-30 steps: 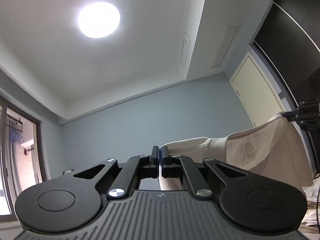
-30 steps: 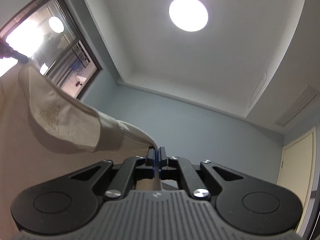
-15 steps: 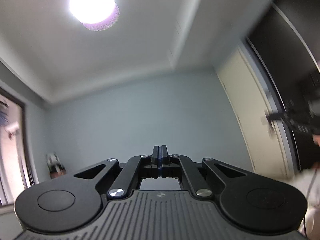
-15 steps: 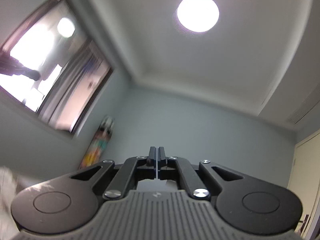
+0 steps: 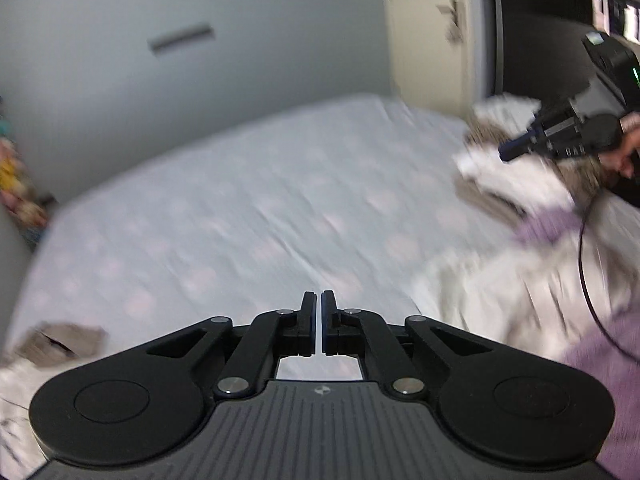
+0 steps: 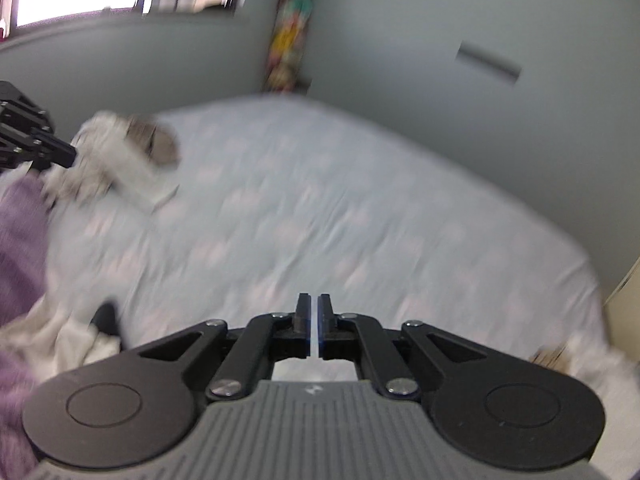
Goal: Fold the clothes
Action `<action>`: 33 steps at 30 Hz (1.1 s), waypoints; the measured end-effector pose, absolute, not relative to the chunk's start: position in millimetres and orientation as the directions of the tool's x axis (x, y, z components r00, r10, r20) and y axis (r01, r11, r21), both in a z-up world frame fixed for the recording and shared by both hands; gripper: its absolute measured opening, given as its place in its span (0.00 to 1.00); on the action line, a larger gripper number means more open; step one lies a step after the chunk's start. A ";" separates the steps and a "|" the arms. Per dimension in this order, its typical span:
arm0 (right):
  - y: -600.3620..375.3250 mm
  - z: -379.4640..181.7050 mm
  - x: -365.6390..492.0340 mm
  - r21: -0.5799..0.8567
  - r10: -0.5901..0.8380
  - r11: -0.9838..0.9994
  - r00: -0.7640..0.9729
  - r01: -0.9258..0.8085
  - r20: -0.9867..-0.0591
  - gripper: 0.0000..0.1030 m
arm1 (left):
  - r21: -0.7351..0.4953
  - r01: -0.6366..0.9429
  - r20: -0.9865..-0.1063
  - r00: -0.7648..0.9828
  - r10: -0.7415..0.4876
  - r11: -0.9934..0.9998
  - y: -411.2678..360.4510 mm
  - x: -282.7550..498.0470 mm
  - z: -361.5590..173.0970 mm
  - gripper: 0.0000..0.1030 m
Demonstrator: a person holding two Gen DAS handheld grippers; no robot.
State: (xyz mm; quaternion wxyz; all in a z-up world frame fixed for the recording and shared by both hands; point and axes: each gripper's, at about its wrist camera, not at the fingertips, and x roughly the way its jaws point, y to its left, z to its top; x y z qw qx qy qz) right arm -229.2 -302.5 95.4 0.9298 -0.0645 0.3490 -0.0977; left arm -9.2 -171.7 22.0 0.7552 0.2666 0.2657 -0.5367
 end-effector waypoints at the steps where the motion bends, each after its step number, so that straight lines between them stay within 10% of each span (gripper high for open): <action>1: -301.9 84.6 -229.4 -0.168 -0.205 0.978 0.713 0.123 -0.671 0.05 | 0.094 0.960 -0.713 0.249 -0.655 0.263 -171.9 -7.3 7.8 0.03; 5: -282.5 64.3 -238.3 -0.106 -0.120 0.993 0.646 0.060 -0.754 0.08 | 0.012 0.979 -0.791 0.134 -0.597 0.204 -172.6 -2.7 -40.7 0.09; 10: -253.0 49.1 -254.2 -0.080 -0.056 0.997 0.563 -0.018 -0.824 0.39 | -0.043 0.980 -0.825 0.074 -0.560 0.192 -167.3 -1.8 -74.0 0.10; 19: -212.6 33.8 -269.2 -0.088 -0.034 0.989 0.408 -0.115 -0.912 0.50 | -0.072 0.976 -0.842 0.049 -0.537 0.203 -159.7 -4.6 -94.8 0.15; 23: -201.8 11.8 -282.9 -0.101 -0.054 0.984 0.300 -0.144 -0.952 0.44 | -0.076 0.974 -0.839 0.053 -0.541 0.214 -156.0 -4.2 -93.8 0.15; 25: -208.6 4.4 -289.4 -0.097 -0.064 0.989 0.272 -0.108 -0.960 0.05 | -0.078 0.974 -0.838 0.053 -0.544 0.215 -156.9 -4.8 -93.2 0.15; 33: -256.7 32.4 -320.3 -0.159 -0.175 0.984 0.253 0.083 -0.951 0.06 | -0.060 0.982 -0.839 0.047 -0.542 0.178 -160.4 -8.4 -90.9 0.16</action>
